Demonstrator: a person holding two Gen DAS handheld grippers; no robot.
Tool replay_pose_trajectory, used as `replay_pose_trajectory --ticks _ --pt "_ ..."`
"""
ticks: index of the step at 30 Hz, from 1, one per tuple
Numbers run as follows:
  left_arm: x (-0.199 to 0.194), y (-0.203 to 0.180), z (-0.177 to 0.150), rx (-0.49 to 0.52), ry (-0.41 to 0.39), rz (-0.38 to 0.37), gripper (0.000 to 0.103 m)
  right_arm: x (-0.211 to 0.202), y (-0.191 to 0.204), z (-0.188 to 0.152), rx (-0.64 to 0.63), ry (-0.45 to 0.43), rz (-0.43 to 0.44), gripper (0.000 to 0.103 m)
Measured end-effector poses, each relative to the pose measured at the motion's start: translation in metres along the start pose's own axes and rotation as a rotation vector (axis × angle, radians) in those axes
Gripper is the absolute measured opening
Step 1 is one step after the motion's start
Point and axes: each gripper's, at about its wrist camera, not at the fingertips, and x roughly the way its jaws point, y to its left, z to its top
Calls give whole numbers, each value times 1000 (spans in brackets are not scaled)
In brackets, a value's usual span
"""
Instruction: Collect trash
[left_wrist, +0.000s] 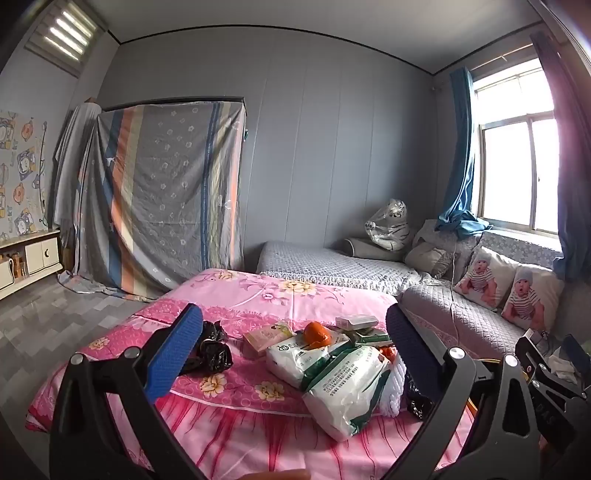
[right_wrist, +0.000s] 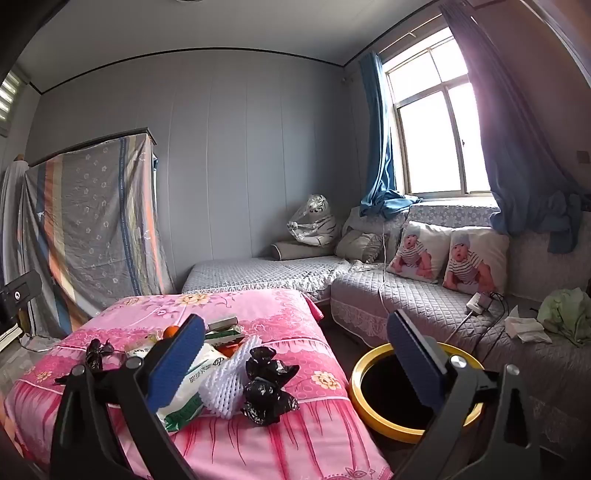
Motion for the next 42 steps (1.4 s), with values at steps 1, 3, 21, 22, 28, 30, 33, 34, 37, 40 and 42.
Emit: replay_pose_trajectory --ticks 1,3,21,22,28,30,33,34,37,40,42 --pt "0 0 0 -1 1 0 95 0 0 0 -1 -1 1 95" --pt "0 0 0 -1 1 0 95 0 0 0 2 -2 2 95" --pt "7 3 -8 -9 23 5 95 2 0 -3 2 4 1 95" --pt "8 4 -9 -10 25 4 95 6 1 -2 2 4 1 95" --pt "11 1 -12 -6 34 3 95 4 0 -5 4 7 1 95" --pt "11 0 -13 -4 34 3 95 4 0 -4 3 7 0 95" --pt "12 0 -15 -3 37 4 95 4 -1 -4 5 8 2 95" --pt "12 0 -15 -3 38 3 95 6 0 -7 5 9 1 95" --pt "12 -1 -17 -1 40 4 95 6 0 -6 5 9 0 95" --pt "13 1 -15 -7 36 0 95 6 -1 -6 5 10 0 95" --pt "13 1 -17 -5 37 0 95 6 -1 -5 5 11 0 95"
